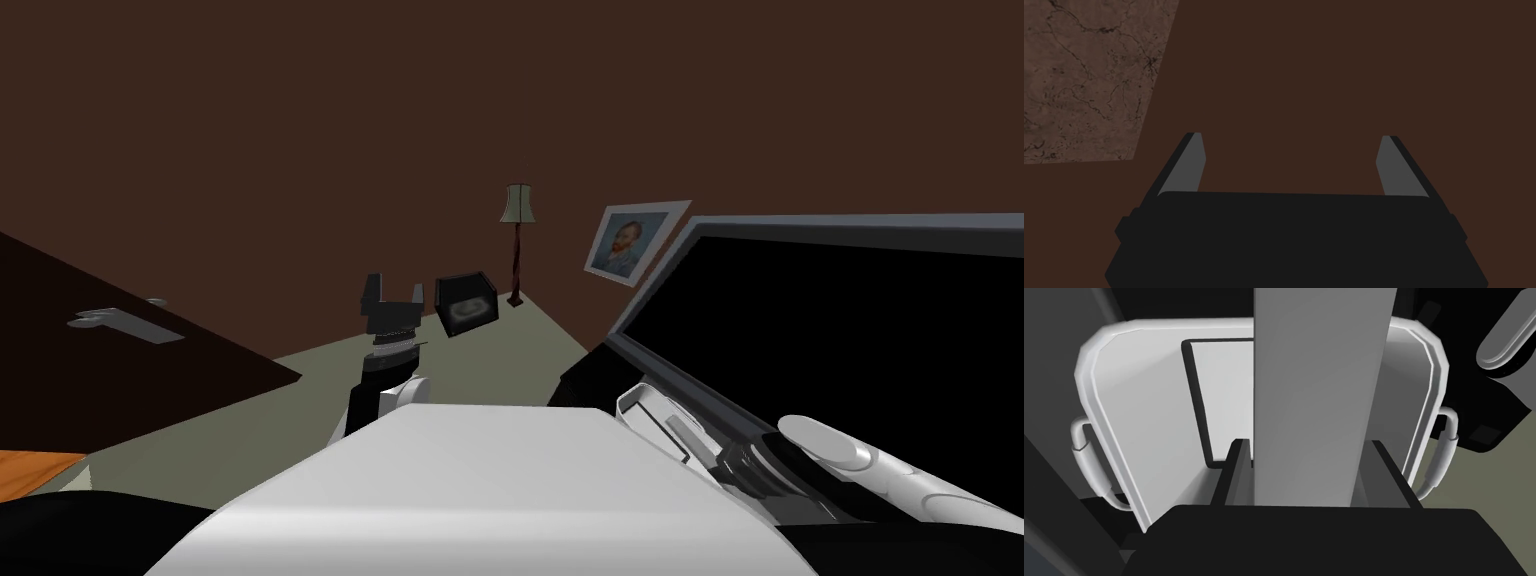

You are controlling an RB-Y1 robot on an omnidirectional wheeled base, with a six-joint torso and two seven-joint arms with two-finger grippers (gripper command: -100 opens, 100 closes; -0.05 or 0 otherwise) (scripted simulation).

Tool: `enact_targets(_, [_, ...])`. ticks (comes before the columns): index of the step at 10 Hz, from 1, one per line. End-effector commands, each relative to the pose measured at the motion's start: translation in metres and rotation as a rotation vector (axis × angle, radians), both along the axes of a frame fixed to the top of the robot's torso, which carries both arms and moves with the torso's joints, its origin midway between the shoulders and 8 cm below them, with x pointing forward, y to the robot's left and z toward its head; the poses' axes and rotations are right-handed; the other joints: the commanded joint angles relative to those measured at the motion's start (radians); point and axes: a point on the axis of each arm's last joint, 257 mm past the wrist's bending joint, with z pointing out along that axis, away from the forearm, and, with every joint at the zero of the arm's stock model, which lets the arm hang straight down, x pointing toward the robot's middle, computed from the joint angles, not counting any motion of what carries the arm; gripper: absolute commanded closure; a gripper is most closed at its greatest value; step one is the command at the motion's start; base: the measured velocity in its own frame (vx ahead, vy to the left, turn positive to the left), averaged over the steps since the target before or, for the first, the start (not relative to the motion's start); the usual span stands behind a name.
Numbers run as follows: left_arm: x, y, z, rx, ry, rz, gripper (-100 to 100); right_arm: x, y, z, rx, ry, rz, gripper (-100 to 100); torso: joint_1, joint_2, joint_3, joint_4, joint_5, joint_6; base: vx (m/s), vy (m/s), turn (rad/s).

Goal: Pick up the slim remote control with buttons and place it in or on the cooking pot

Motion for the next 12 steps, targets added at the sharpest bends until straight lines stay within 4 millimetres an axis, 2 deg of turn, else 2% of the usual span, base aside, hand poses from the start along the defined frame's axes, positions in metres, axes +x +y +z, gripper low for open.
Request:
enact_targets(1, [0.000,0.000,0.000,0.000,0.000,0.000,0,0.005,-0.003,0.001,-0.005,-0.018,0.002,100,0.000,0.000,0.000,0.000,0.000,0.000,0.188,0.029,0.083])
enact_targets(3, [0.000,0.000,0.000,0.000,0.000,0.000,0,0.005,-0.003,0.001,-0.007,-0.022,0.001,100,0.000,0.001,0.000,0.000,0.000,0.000,0.141,0.026,0.064])
enact_targets(4, [0.000,0.000,0.000,0.000,0.000,0.000,0,0.007,-0.004,0.002,-0.009,-0.028,0.002,-100,-0.001,0.007,0.003,0.001,0.000,0.002,0.019,0.003,0.006])
enact_targets(8, [0.000,0.000,0.000,0.000,0.000,0.000,0,0.008,-0.004,0.002,-0.009,-0.029,0.002,-100,-0.003,0.016,0.009,0.003,0.000,0.003,0.002,0.000,0.000])
enact_targets(9, [0.000,0.000,0.000,0.000,0.000,0.000,0,0.008,-0.004,0.002,-0.009,-0.029,0.002,0,-0.003,0.016,0.009,0.003,0.000,0.003,0.000,0.000,0.000])
enact_targets(10, [0.000,0.000,0.000,0.000,0.000,0.000,0,0.017,-0.006,0.015,-0.004,-0.030,0.010,-100,-0.003,0.016,0.009,0.003,0.000,0.003,-0.010,0.002,-0.056])
enact_targets(12, [0.000,0.000,0.000,0.000,0.000,0.000,0,0.026,-0.007,0.029,0.001,-0.031,0.019,-100,-0.002,0.017,0.010,0.003,0.000,0.003,-0.018,0.004,-0.050])
